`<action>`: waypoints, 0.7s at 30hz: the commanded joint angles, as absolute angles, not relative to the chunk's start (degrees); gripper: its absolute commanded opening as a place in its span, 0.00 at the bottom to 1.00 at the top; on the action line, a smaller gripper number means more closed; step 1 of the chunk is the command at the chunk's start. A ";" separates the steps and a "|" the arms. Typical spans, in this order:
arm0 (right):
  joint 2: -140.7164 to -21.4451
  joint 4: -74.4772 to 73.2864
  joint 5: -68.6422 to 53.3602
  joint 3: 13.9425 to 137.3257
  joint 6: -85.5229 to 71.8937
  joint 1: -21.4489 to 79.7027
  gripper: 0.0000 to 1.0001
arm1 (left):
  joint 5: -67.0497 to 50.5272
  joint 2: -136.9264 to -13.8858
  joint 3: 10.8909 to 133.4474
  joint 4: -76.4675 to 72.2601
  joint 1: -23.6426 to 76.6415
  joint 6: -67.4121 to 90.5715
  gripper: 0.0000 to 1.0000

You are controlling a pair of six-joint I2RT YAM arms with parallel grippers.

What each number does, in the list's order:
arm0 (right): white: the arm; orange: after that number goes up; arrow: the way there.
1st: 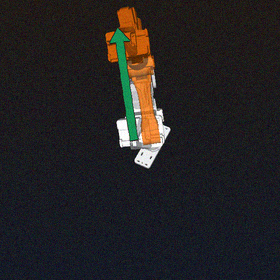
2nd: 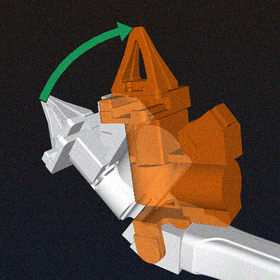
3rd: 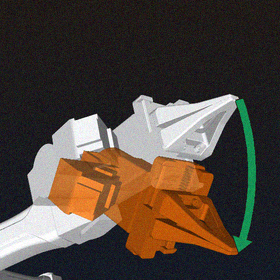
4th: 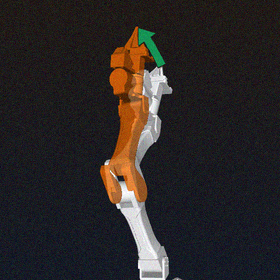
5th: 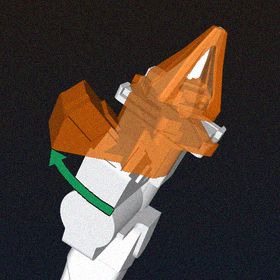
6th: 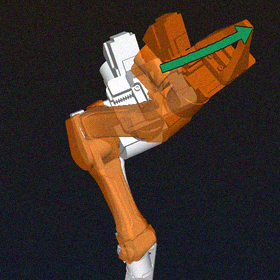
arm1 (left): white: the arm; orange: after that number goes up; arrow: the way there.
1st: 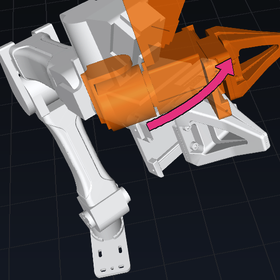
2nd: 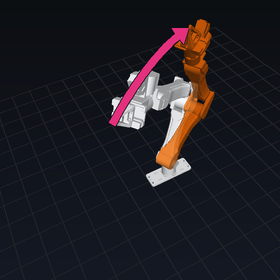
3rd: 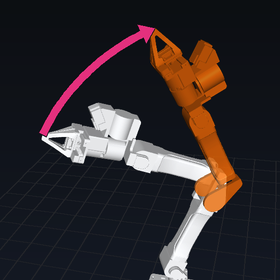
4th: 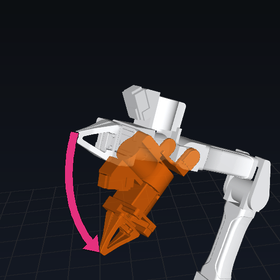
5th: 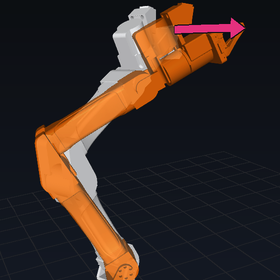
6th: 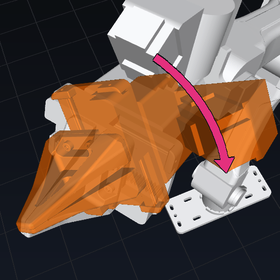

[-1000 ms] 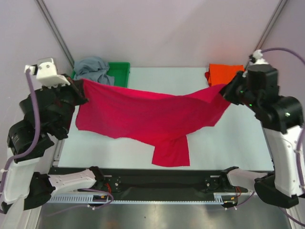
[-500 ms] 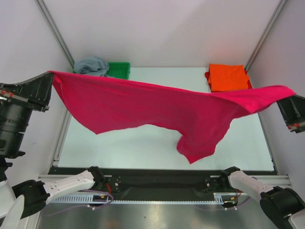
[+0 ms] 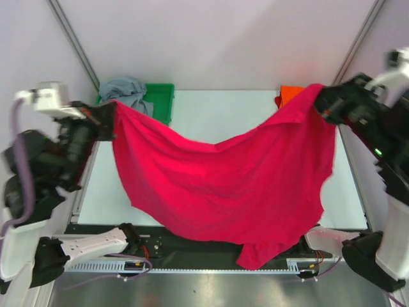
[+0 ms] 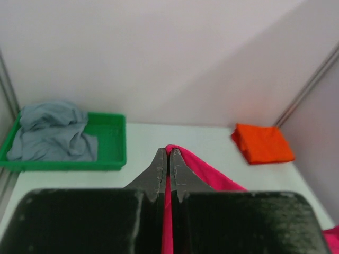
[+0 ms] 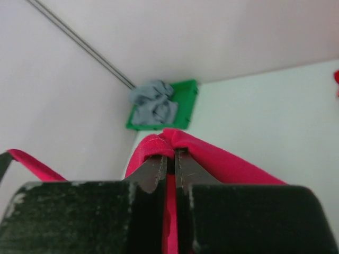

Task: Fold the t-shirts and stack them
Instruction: Flatten the tshirt out

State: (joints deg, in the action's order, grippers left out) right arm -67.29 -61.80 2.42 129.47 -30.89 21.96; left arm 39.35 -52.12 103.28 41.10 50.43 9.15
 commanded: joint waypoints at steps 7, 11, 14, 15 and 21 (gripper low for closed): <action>-80.06 -54.06 0.61 115.15 -22.50 16.44 0.00 | 35.34 -60.38 87.99 42.19 34.14 16.78 0.00; -84.37 -52.56 -3.95 109.61 -21.19 13.36 0.00 | 32.61 -63.10 81.66 39.30 27.60 17.50 0.00; -89.20 -53.08 -5.79 108.98 -20.65 12.40 0.00 | 30.16 -66.96 81.47 38.67 24.53 18.37 0.00; -90.78 -53.43 -6.24 109.16 -20.83 12.31 0.00 | 29.19 -69.06 81.74 38.85 23.91 18.37 0.00; -92.20 -58.79 -8.17 111.53 -19.25 11.78 0.00 | 26.28 -69.00 82.62 39.73 21.89 19.07 0.00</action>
State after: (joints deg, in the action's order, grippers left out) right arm -93.67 -57.76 -5.93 108.01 -21.21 12.12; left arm 28.58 -70.96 80.58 41.87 22.90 17.41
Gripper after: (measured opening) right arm 0.039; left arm 0.012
